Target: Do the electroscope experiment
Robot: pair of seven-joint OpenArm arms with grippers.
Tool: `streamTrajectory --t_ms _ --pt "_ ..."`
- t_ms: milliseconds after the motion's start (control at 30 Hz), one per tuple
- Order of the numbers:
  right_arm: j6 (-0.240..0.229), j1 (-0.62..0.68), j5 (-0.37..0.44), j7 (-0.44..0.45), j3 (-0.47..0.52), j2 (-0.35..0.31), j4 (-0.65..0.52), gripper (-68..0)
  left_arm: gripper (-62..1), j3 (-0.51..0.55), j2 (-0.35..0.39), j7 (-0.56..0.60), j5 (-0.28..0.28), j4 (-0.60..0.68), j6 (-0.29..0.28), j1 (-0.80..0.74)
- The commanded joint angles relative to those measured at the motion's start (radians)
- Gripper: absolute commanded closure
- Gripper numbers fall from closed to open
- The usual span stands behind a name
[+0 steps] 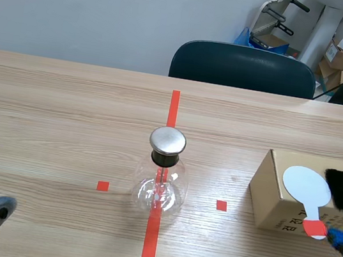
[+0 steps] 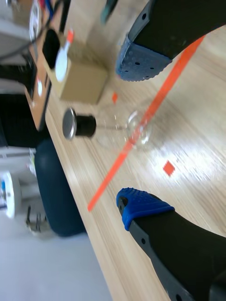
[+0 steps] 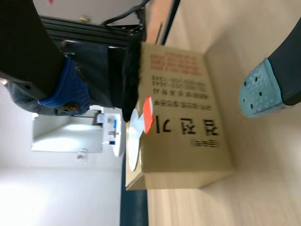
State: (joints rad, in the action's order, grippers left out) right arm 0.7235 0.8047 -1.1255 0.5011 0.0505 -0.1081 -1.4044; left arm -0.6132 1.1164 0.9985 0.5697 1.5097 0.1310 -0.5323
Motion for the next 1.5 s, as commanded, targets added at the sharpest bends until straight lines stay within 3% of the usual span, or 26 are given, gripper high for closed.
streamTrajectory --t_ms 0,67,133,233,367,533,633,733,800,933,1033,1267,1467 --pt "0.059 0.054 0.032 0.009 -0.014 -0.010 -0.070 -67.9 -49.3 0.036 -0.032 -0.014 -0.004 0.014 0.013 -0.002" --pt "0.059 0.112 0.095 0.014 -0.038 -0.035 -0.142 -67.9 -49.3 0.084 -0.072 -0.061 -0.004 0.015 0.025 -0.002" --pt "0.009 0.156 0.191 0.012 -0.060 -0.076 -0.228 -67.9 -49.3 0.135 -0.117 -0.110 -0.005 0.015 0.040 -0.002" --pt "-0.133 0.174 0.362 -0.029 -0.077 -0.149 -0.365 -67.9 -49.3 0.214 -0.180 -0.197 -0.005 0.018 0.043 -0.003" --pt "-0.376 0.133 0.655 -0.167 -0.077 -0.253 -0.536 -67.9 -49.3 0.327 -0.241 -0.304 -0.019 0.047 0.047 -0.026" --pt "-0.612 -0.010 1.041 -0.338 -0.076 -0.362 -0.649 -67.9 -49.3 0.463 -0.295 -0.368 -0.108 0.126 0.048 -0.114" --pt "-0.713 -0.095 1.242 -0.395 -0.079 -0.399 -0.671 -67.9 -49.3 0.527 -0.323 -0.396 -0.165 0.168 0.066 -0.179" --pt "-0.748 -0.168 1.386 -0.429 -0.097 -0.404 -0.674 -67.9 -49.3 0.579 -0.348 -0.397 -0.179 0.191 0.066 -0.248" --pt "-0.752 -0.209 1.411 -0.447 -0.132 -0.405 -0.674 -67.9 -49.3 0.608 -0.371 -0.398 -0.193 0.208 0.066 -0.289" --pt "-0.811 -0.282 1.406 -0.502 -0.237 -0.452 -0.674 -67.9 -49.3 0.667 -0.427 -0.398 -0.233 0.245 0.069 -0.373" --pt "-0.819 -0.319 1.408 -0.506 -0.289 -0.471 -0.674 -67.9 -49.3 0.707 -0.476 -0.398 -0.246 0.267 0.069 -0.427" --pt "-0.853 -0.325 1.342 -0.449 -0.299 -0.470 -0.674 -67.9 -49.3 0.774 -0.590 -0.402 -0.342 0.298 0.069 -0.524" --pt "-0.857 -0.325 1.337 -0.410 -0.299 -0.470 -0.674 -67.9 -49.3 0.793 -0.718 -0.420 -0.425 0.317 0.068 -0.540"
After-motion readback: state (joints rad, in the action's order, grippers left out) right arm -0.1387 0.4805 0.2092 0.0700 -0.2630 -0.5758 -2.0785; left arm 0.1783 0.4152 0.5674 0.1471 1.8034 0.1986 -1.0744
